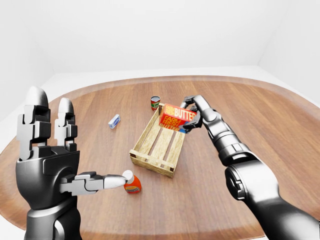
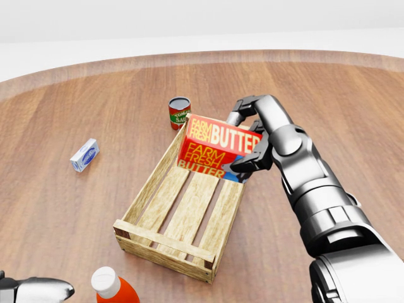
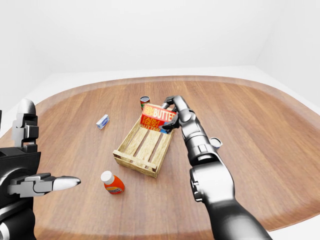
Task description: Pick up the butter and put it in the tray.
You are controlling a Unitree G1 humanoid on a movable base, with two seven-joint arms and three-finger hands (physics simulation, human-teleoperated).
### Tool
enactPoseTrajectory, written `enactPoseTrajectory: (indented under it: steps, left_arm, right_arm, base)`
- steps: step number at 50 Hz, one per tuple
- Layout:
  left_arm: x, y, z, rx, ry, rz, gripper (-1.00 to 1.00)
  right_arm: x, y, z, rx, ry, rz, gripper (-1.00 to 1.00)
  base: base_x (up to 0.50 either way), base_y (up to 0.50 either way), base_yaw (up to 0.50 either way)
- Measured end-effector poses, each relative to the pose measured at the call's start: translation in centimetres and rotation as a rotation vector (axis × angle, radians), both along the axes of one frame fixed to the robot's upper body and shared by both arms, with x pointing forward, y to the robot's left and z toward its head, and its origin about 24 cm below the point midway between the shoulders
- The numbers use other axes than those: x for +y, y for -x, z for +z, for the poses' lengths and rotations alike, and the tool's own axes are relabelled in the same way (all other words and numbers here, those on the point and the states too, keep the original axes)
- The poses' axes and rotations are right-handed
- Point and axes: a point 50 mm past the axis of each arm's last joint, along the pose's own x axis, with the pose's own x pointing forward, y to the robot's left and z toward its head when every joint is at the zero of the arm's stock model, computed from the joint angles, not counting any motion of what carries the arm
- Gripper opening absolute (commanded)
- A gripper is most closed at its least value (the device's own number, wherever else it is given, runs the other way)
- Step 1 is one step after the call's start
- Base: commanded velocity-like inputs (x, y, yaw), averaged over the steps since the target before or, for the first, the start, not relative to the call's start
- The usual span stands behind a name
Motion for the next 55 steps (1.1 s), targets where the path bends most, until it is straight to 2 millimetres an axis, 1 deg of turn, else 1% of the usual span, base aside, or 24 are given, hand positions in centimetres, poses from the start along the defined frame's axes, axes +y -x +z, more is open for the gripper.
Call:
enactPoseTrajectory:
  steps: [11, 26, 38, 55]
  left_arm:
    - [0.1, 0.0, 0.1, -0.003, 0.001, 0.003, 1.00]
    - [-0.1, 0.0, 0.0, 0.003, -0.005, -0.002, 1.00]
    - [-0.1, 0.1, 0.0, -0.001, -0.005, -0.003, 1.00]
    - [-0.2, 0.2, 0.0, 0.005, -0.008, -0.009, 1.00]
  right_arm:
    - [2.0, -0.3, -0.1, 0.023, 0.027, -0.006, -1.00]
    - [4.0, 0.0, -0.9, 0.041, 0.055, 0.000, -1.00]
    - [4.7, 0.4, -2.0, 0.033, 0.088, -0.044, -1.00]
    - [4.2, 1.2, -3.6, -0.004, 0.159, -0.145, -1.00]
  base:
    - [0.00, 0.00, 0.00]
    - [0.00, 0.00, 0.00]
    - [0.00, 0.00, 0.00]
    - [0.00, 0.00, 0.00]
